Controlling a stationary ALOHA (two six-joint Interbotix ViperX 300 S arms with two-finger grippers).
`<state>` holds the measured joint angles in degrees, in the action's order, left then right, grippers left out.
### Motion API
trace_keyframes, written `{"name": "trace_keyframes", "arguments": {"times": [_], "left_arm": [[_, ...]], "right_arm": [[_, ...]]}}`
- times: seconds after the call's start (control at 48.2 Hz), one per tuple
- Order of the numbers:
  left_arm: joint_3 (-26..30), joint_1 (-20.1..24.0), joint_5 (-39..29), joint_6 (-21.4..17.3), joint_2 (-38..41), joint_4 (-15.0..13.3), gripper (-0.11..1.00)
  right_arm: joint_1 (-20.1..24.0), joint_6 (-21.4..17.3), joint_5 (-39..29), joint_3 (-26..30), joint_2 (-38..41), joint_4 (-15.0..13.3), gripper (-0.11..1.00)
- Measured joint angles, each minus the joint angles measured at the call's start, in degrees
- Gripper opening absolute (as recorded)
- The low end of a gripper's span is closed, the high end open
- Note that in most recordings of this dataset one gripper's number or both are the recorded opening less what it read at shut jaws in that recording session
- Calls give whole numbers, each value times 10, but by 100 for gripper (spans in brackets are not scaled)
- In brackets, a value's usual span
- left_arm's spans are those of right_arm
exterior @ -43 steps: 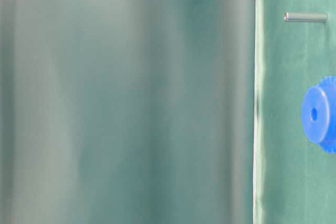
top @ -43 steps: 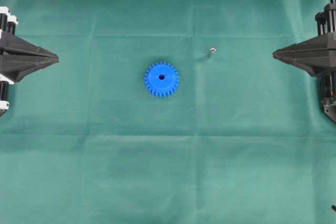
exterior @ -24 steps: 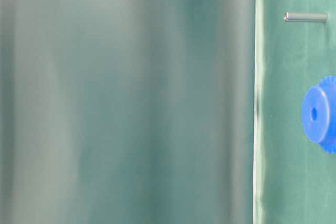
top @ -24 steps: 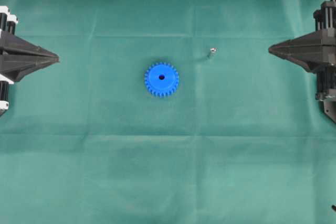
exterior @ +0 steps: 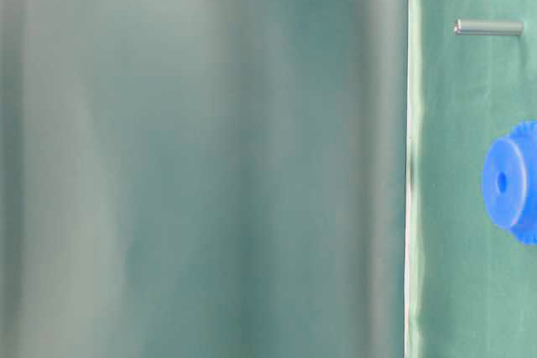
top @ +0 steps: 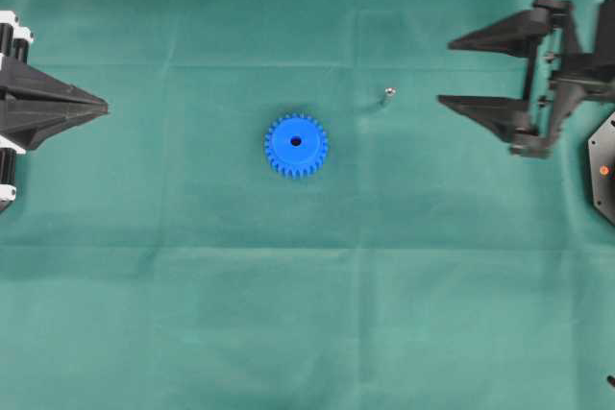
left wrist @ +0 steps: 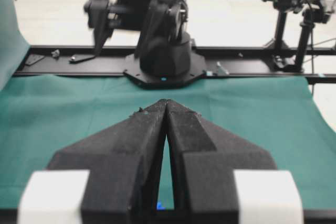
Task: Insert the shaft placed at a random location into the center hole of the medium gear at another random location.
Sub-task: 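Move the open right gripper left over the upright silver shaft, then lower the right gripper and close it around the silver shaft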
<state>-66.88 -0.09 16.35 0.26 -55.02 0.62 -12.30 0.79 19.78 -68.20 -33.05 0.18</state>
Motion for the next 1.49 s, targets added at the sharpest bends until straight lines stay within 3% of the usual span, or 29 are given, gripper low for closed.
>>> {"name": "trace_keyframes", "arguments": {"times": [0.27,0.664,1.1,1.224,1.432,1.494], "left_arm": [[0,0,0,0,0,0,0],[0,0,1,0,0,0,0],[0,0,-2,0,0,0,0],[0,0,-2,0,0,0,0],[0,0,-3,0,0,0,0],[0,0,-3,0,0,0,0]], "right_arm": [[-17,1,92,9,147,0,85],[-31,1,160,31,296,11,85],[-32,1,193,42,363,18,83],[-32,1,194,42,363,18,69],[-32,1,200,43,364,17,16],[-32,1,201,42,364,17,14]]}}
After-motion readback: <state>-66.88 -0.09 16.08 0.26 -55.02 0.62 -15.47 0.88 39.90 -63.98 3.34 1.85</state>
